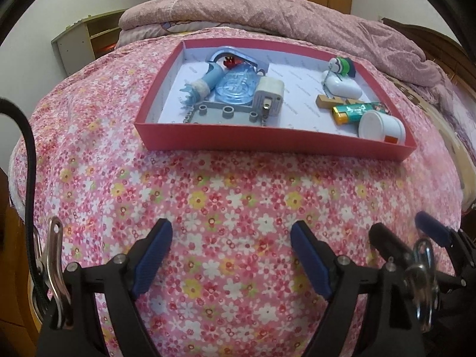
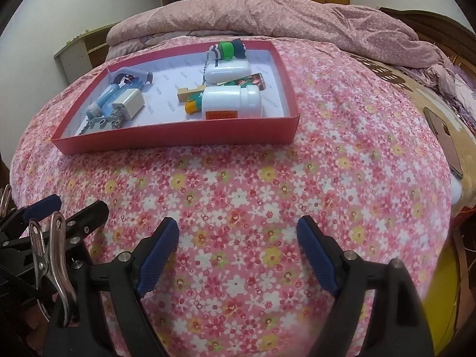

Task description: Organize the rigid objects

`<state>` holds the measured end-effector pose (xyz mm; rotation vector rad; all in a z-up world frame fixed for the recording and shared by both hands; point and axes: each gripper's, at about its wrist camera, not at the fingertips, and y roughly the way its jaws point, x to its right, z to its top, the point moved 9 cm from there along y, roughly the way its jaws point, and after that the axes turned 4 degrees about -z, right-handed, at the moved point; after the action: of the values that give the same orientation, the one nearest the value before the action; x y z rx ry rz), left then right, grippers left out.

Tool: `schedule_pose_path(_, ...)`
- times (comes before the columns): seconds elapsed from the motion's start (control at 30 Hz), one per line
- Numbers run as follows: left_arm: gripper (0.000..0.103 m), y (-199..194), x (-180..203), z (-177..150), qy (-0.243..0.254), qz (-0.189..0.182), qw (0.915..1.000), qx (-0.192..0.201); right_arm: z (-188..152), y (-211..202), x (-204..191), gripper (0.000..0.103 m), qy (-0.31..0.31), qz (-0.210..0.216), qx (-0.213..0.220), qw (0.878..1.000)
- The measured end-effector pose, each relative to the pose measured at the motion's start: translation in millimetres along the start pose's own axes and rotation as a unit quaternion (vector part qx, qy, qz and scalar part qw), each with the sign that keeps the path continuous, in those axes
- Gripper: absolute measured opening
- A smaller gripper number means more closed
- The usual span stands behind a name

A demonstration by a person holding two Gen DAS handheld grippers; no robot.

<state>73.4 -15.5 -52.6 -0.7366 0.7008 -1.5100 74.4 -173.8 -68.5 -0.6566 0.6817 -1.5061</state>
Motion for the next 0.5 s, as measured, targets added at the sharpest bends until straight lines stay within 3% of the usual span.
schedule_pose_path(0.5,0.086,-0.5,-0.6,-0.1,-0.001,0.000,1.0000,-0.002,-0.7,-0.6,-0.2,0.085,-0.001,0.000,0.000,1.000)
